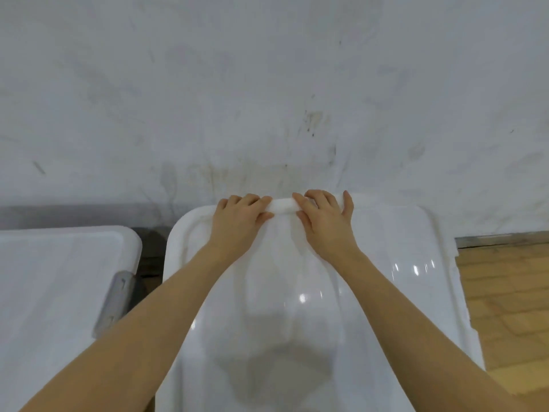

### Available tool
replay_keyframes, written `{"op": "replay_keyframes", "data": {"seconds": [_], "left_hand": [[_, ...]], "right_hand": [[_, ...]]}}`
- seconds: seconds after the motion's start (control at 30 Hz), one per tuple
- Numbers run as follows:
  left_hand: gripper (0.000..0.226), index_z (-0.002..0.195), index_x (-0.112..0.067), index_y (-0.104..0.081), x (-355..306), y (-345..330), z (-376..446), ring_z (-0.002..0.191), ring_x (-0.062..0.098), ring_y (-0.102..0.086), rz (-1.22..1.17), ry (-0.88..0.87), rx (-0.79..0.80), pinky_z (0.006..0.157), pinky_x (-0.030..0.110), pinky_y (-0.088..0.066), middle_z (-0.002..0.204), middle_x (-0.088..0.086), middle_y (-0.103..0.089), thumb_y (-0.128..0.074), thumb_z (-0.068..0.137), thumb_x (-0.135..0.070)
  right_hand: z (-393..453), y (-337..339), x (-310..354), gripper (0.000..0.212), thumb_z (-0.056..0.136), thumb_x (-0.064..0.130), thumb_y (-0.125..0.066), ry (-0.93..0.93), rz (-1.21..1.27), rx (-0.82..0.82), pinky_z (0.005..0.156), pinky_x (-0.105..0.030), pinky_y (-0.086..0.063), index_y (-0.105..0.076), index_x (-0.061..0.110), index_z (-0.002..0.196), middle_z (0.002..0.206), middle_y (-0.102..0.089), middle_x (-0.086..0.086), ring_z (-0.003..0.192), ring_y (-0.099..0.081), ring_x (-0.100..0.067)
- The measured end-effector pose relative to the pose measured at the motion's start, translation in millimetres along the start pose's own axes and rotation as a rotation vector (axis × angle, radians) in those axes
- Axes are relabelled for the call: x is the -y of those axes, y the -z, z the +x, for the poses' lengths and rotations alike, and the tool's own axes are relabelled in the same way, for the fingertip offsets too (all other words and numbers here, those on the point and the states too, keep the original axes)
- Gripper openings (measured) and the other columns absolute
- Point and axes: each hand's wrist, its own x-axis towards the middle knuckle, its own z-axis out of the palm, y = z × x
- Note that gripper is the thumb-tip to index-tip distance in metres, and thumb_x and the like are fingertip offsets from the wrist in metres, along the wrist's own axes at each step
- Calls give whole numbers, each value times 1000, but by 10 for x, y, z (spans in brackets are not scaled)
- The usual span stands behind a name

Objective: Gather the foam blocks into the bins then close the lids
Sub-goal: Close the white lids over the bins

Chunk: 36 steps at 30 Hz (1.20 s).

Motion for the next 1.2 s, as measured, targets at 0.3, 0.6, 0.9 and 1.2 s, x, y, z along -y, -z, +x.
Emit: {"op": "replay_keyframes", "data": {"seconds": [0.3, 0.6, 0.9, 1.2], "left_hand": [[47, 108, -15, -69, 39, -758, -174, 91, 33, -60, 29, 200, 177, 96, 51, -38, 101, 5, -69, -36, 90, -42], [48, 139, -20, -40, -32, -918, -307, 137, 27, -24, 115, 348, 425, 114, 44, -10, 149, 5, -33, -41, 96, -42], [63, 149, -36, -2, 17, -886, -630, 145, 24, 9, 95, 491, 621, 115, 50, 3, 158, -7, 8, -20, 93, -61], [56, 149, -24, -16, 185, -541, -819, 144, 25, -9, 32, 547, 480, 115, 42, -6, 158, 3, -12, -31, 99, -44]], "right_hand": [[-492, -552, -149, 47, 98, 34, -43, -198, 37, 277, 112, -55, -9, -38, 25, 143, 155, -22, -11, 140, -21, -33], [-542, -941, -262, 59, 96, 58, -19, -243, 23, 597, 113, -59, 6, -7, 36, 150, 160, 5, 6, 146, 5, -18], [-341, -1052, -303, 58, 97, 55, -18, -283, 8, 604, 113, -59, 6, -7, 35, 150, 160, 3, 6, 146, 4, -17], [-523, -856, 122, 51, 100, 44, -26, -209, 72, 563, 116, -52, 3, -22, 29, 149, 159, -12, 0, 145, -10, -21]]}}
